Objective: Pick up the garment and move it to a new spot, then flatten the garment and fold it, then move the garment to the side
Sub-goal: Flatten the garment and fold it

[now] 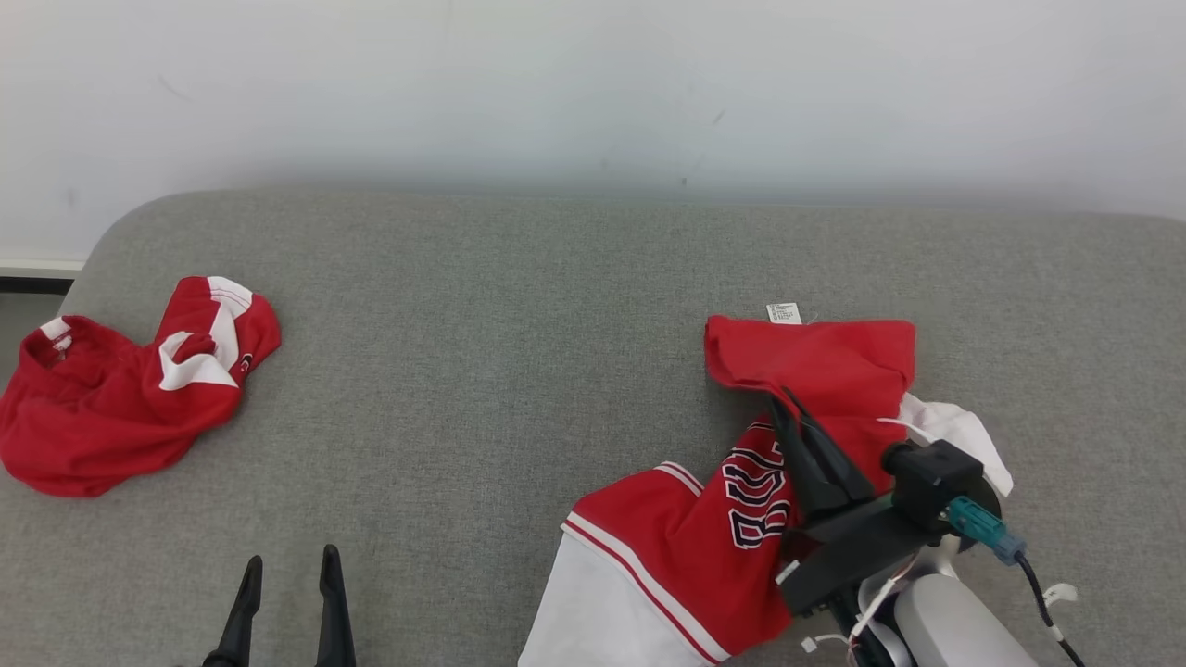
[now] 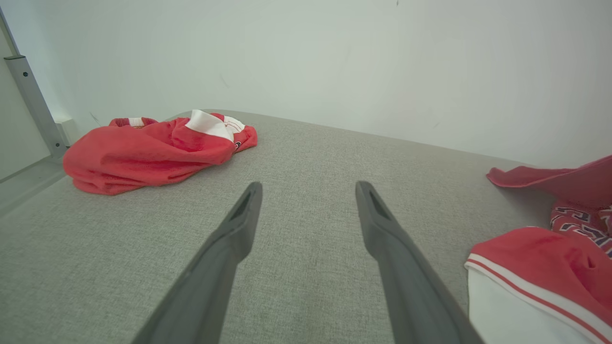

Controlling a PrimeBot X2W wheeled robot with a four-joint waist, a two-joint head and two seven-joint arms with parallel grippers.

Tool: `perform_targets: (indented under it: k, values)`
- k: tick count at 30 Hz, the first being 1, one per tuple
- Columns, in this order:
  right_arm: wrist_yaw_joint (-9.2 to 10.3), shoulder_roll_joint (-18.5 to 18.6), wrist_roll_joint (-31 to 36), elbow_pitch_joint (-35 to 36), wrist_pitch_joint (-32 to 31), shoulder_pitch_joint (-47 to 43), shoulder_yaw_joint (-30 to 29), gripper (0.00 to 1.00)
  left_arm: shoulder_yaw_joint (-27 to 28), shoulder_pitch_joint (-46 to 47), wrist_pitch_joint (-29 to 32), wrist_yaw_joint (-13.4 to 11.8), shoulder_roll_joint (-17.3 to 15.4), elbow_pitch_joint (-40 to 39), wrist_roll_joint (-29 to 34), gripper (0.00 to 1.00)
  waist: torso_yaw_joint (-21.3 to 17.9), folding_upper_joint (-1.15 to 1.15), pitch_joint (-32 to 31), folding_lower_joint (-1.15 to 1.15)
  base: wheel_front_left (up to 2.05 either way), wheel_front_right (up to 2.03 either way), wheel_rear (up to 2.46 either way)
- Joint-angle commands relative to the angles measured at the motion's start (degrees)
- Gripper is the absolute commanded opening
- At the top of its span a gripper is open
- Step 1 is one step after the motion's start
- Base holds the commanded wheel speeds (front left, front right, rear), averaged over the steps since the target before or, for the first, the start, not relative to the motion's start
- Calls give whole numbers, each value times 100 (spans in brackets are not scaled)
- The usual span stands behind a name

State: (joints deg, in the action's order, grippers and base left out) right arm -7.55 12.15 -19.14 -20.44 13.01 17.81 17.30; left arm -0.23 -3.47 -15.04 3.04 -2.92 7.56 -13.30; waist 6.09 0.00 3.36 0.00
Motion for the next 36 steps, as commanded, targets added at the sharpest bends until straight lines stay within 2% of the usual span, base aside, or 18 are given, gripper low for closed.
perform_targets:
  k: [1,4,9,22,28,29,30,31,36]
  values:
    - [13,-52,-29,120,-34,-57,9,0,18,-55,-20,-15,5,-11,-16,100,5,0,10,0,0,0,0]
    - [13,-86,31,376,-118,-158,-92,0,45,-92,-20,-30,5,-16,-30,100,-49,0,7,0,0,0,0]
    - [13,-74,66,878,-256,-464,-596,0,34,-89,-20,-36,5,12,-64,100,-220,0,-26,0,0,0,0]
    - [13,-478,205,2372,-1047,-1841,-2610,0,-82,-96,-20,-93,5,3,-133,100,-537,0,-40,0,0,0,0]
    - [13,-739,497,2351,-1407,-2084,-3269,0,-107,-40,-20,-67,5,45,-159,100,-509,0,-43,0,0,0,0]
    - [13,-761,559,2224,-1427,-2077,-3334,20,-116,-40,-20,-68,5,54,-169,100,-505,0,-45,0,0,0,0]
    - [13,-773,618,2100,-1428,-2050,-3388,49,-126,-37,-20,-63,5,68,-168,100,-498,0,-52,0,0,0,0]
    - [13,-772,680,1972,-1417,-2021,-3432,100,-134,-35,-20,-64,5,83,-167,100,-486,0,-69,0,0,0,0]
    - [13,-766,743,1738,-1114,-1887,-3490,100,-108,-71,-20,-77,5,98,-160,100,-477,0,-129,0,0,0,0]
